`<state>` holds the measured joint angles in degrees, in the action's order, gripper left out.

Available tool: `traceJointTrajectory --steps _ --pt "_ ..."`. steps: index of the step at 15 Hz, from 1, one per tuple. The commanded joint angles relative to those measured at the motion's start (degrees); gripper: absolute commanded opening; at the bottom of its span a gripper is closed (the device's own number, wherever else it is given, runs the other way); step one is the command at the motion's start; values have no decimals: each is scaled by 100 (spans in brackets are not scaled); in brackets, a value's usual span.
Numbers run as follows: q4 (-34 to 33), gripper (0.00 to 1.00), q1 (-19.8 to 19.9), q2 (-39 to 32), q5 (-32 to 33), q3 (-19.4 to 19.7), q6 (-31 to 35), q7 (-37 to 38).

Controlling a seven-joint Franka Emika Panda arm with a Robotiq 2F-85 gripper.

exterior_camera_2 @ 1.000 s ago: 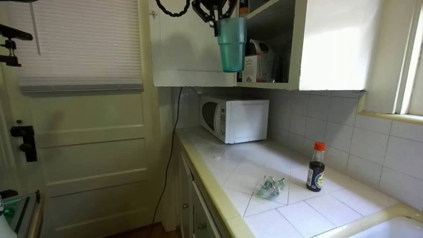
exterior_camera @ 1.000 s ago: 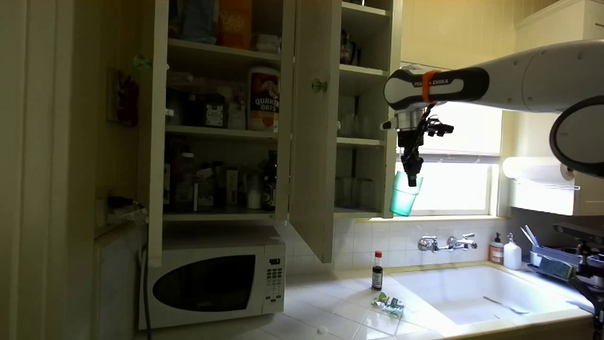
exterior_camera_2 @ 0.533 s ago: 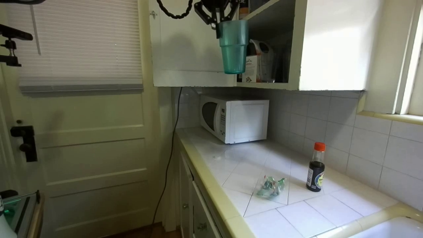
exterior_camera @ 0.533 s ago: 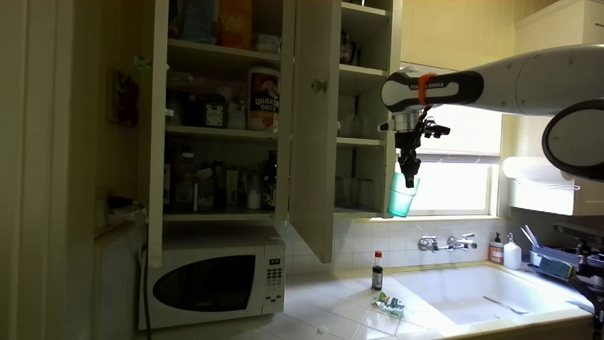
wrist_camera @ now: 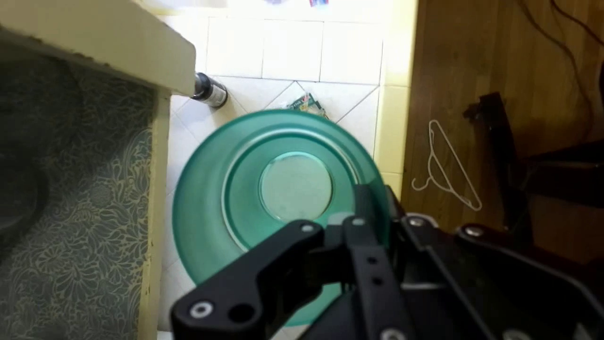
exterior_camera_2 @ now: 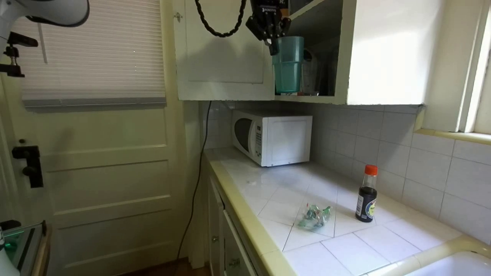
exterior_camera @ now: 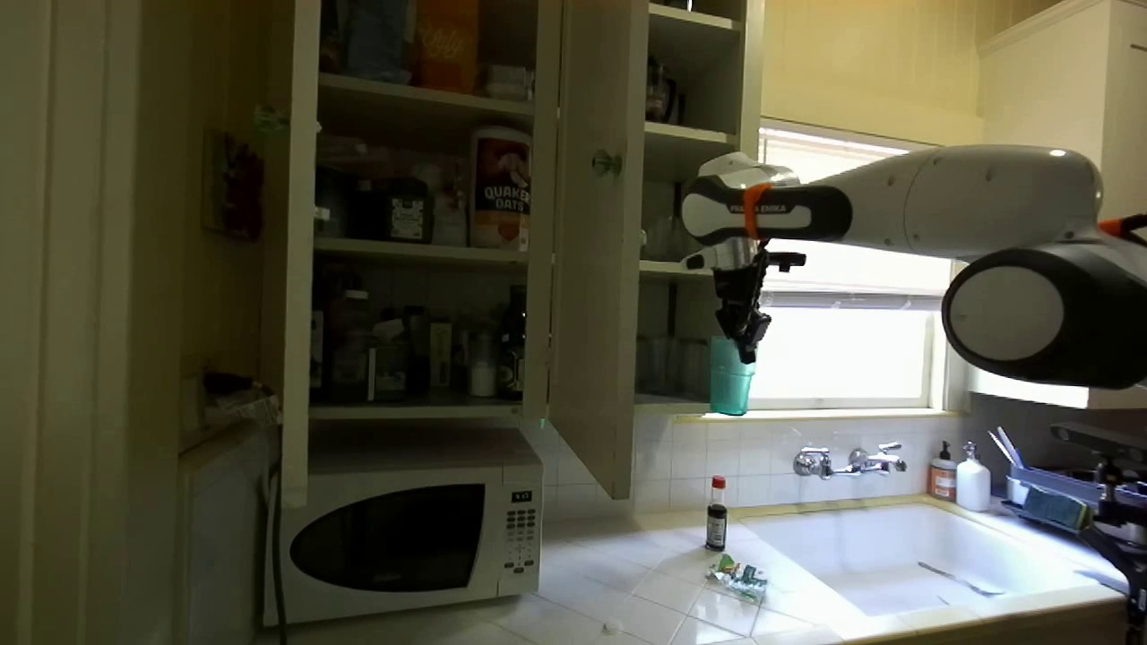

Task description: Open the cupboard then put the cup inside

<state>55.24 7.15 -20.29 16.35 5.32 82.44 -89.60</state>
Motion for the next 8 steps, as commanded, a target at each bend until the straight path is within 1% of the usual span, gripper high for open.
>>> traceJointTrajectory --steps 1,3,5,8 --pt "-1014 2 -149 -643 606 -50 -172 -927" --pt "-1304 2 -317 -832 966 -25 -34 -1298" --pt "-1631 2 -429 -1029 1158 -11 267 -1617" --pt "-1767 2 -420 -1134 1104 -87 1097 -1801"
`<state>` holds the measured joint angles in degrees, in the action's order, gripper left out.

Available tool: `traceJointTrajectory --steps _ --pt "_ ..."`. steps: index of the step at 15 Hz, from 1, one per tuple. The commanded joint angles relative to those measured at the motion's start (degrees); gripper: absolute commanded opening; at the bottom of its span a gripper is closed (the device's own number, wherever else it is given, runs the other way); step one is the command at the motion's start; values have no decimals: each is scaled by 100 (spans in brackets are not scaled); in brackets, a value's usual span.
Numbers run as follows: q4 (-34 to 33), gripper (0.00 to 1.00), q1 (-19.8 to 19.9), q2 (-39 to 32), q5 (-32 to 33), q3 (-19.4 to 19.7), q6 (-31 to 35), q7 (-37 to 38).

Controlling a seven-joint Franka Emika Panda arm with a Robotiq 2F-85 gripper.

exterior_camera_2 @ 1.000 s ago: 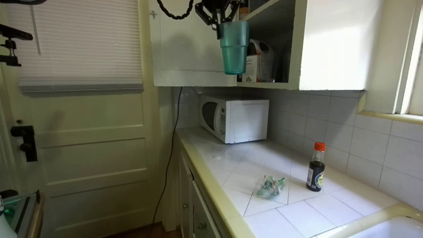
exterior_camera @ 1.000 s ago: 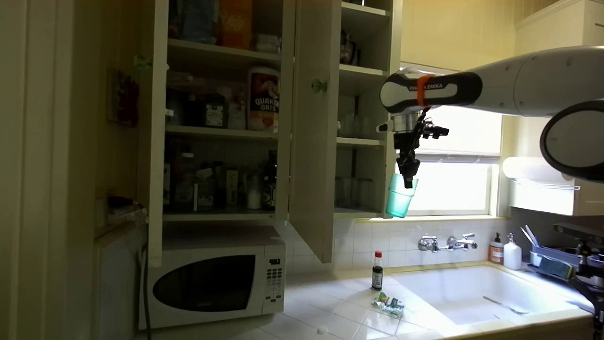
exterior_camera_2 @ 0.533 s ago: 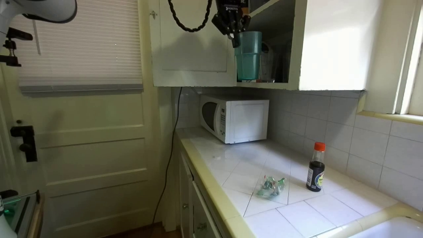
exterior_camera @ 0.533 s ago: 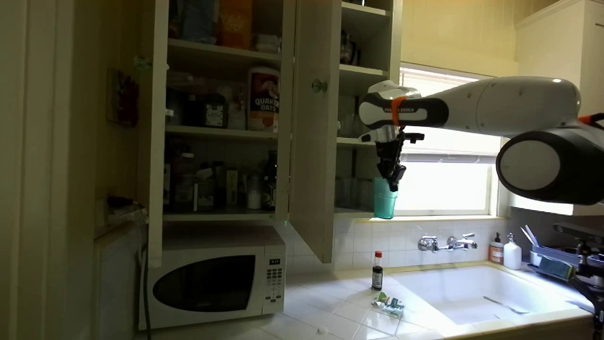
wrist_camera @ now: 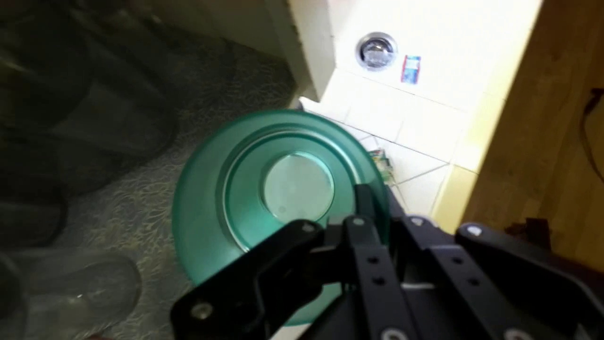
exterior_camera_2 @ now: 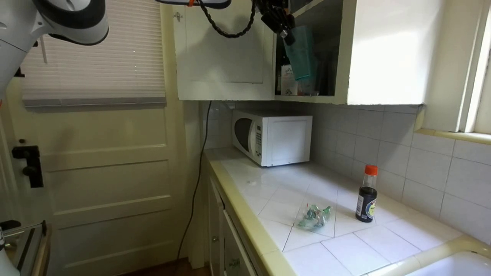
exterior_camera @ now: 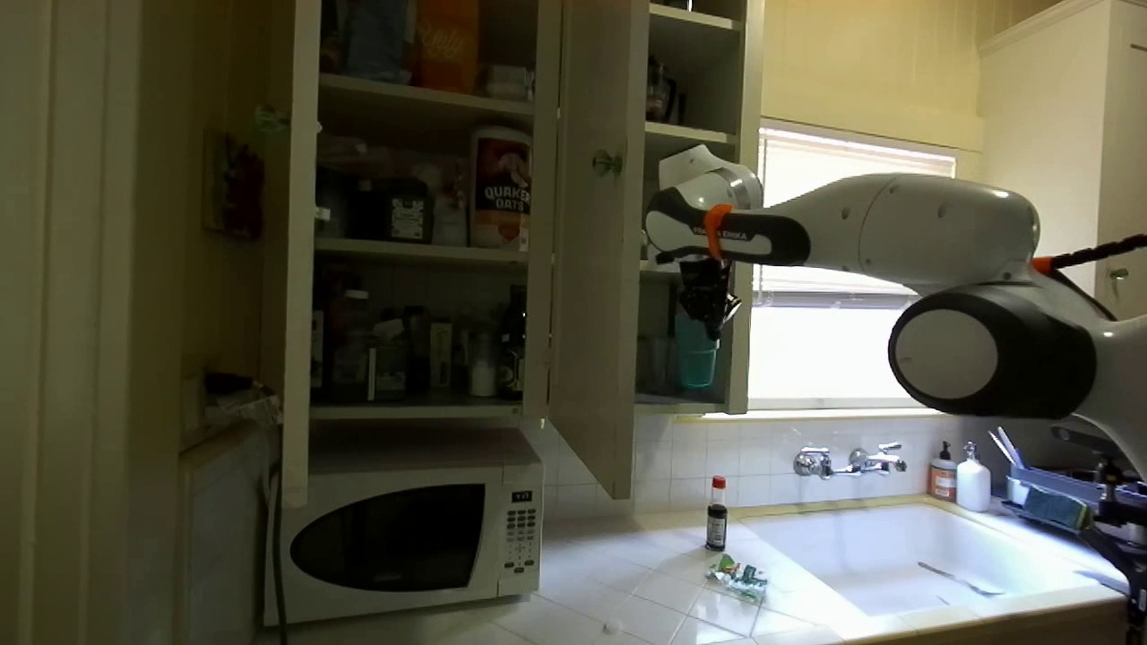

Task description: Open the cupboard then put the cup inside

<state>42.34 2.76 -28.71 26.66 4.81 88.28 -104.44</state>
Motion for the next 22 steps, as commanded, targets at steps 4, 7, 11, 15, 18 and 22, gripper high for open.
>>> traceJointTrajectory --steps 4,7,11,15,18,22 --pt "-506 2 97 -390 -184 -103 1345 -124" --pt "-424 2 127 -379 -340 -163 1504 -107" --pt "-342 2 93 -295 -348 -165 1341 -260" --pt "-271 2 198 -190 -509 -277 1237 -821" --pt "-246 2 266 -221 -673 -320 1210 -1067" --pt "-118 2 374 -182 -892 -387 1286 -1456"
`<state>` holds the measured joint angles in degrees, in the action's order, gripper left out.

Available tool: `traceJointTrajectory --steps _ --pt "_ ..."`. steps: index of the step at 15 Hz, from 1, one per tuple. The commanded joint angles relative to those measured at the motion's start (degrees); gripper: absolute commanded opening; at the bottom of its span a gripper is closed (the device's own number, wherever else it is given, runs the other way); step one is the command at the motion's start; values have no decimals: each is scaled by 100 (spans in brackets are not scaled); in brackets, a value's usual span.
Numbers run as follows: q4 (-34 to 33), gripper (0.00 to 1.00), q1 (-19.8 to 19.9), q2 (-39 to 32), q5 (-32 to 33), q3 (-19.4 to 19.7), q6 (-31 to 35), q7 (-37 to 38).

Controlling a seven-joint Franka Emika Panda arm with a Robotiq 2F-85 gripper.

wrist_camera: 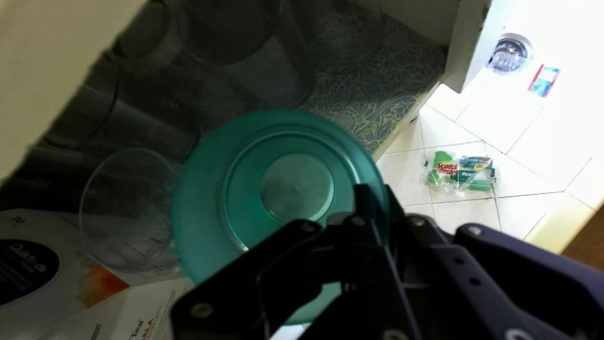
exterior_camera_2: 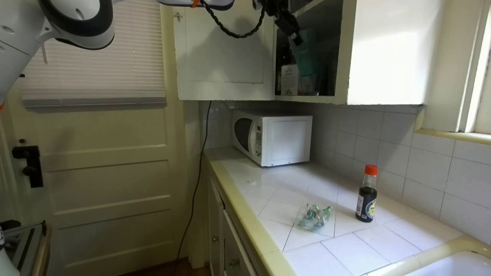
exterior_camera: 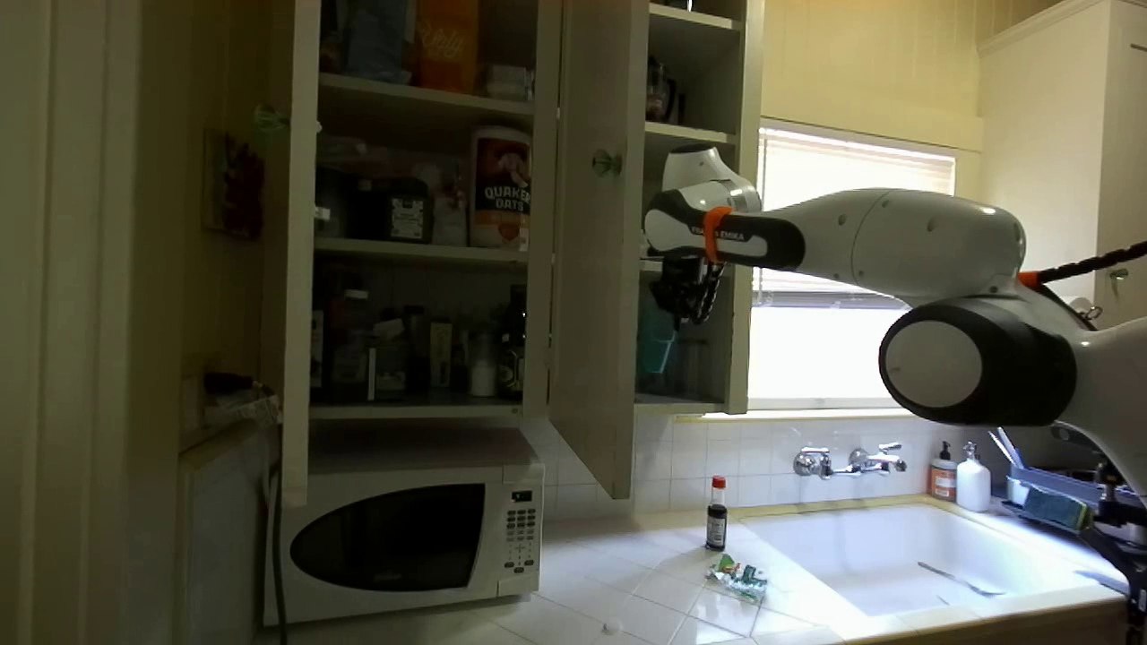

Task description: Open the cupboard then put the cup inside

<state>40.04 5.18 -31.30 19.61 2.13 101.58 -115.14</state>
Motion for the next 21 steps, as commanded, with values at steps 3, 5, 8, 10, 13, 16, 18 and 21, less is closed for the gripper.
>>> traceJointTrajectory --steps 3,5,8,10,13,16,18,21 --pt "247 2 113 68 -107 -71 -272 -586" --pt "319 2 114 35 -60 -22 -334 -555" --pt "357 2 101 -22 29 76 -249 -321" --pt "307 2 80 -68 102 157 -104 -75" --pt "250 2 92 -95 80 167 -71 -82" --pt "218 2 123 -122 8 132 -73 -130" --pt "188 2 161 -156 -27 116 12 -170" --pt "74 2 228 -270 -71 109 121 -238"
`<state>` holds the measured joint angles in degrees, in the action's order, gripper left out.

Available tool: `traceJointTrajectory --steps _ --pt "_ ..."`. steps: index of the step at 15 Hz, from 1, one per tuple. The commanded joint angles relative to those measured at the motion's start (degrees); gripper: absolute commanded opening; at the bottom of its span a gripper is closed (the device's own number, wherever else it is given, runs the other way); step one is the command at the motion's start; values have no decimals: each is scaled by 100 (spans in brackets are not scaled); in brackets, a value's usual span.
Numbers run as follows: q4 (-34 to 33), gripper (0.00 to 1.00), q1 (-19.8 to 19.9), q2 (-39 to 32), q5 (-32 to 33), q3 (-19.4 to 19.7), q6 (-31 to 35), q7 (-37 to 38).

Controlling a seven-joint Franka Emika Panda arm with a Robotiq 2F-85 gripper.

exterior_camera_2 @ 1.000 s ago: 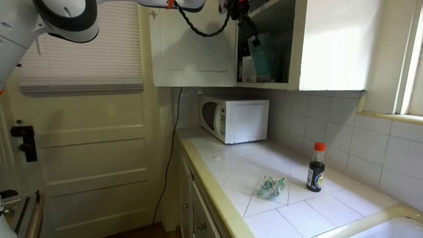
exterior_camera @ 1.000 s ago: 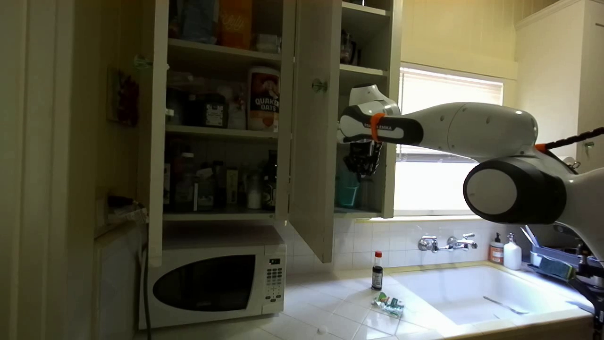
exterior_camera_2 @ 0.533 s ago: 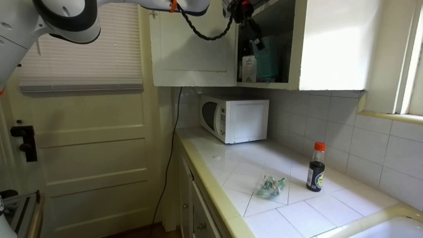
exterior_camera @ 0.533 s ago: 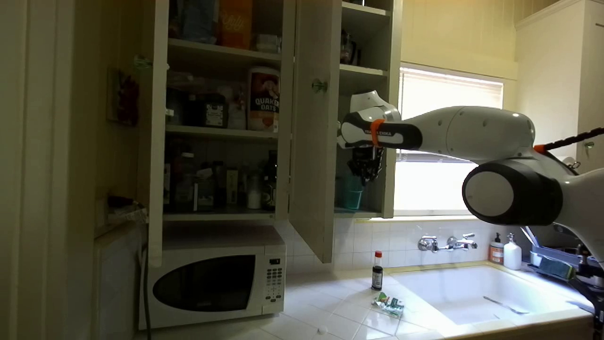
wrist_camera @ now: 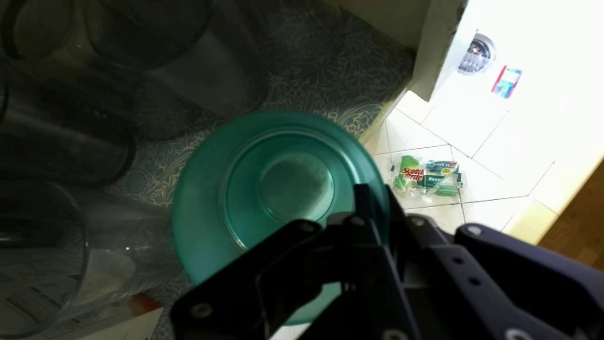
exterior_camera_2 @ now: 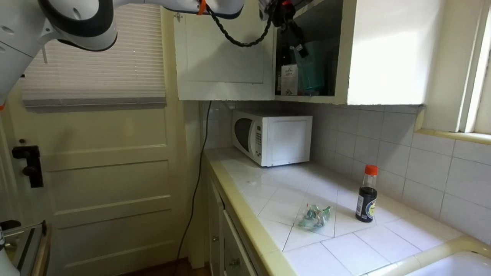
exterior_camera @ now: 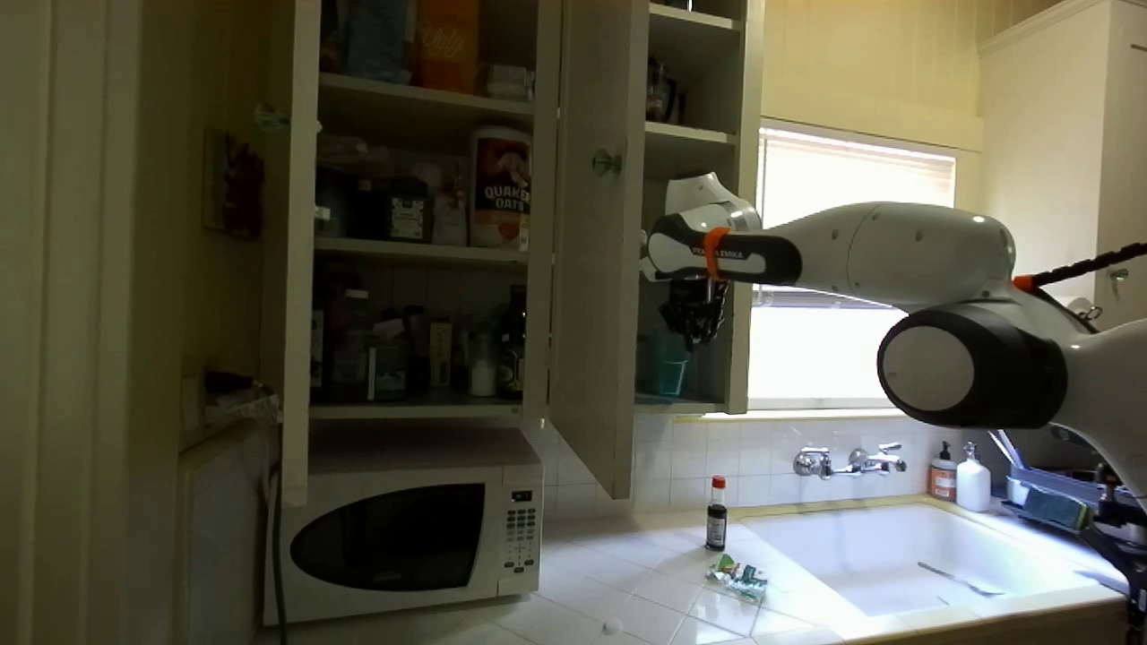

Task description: Open the cupboard then put the cup inside

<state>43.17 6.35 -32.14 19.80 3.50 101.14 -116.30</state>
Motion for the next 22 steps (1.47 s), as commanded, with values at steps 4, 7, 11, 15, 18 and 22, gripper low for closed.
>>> traceJointTrajectory --steps 4,7,11,15,18,22 --pt "-382 2 181 -337 -184 -74 226 -204" --pt "-453 2 194 -418 -194 -81 226 -247" --pt "-583 2 224 -538 -256 -107 220 -258" --pt "-657 32 234 -576 -276 -113 184 -256" --pt "-706 48 234 -592 -269 -106 155 -249" --pt "-774 25 229 -638 -236 -82 153 -204"
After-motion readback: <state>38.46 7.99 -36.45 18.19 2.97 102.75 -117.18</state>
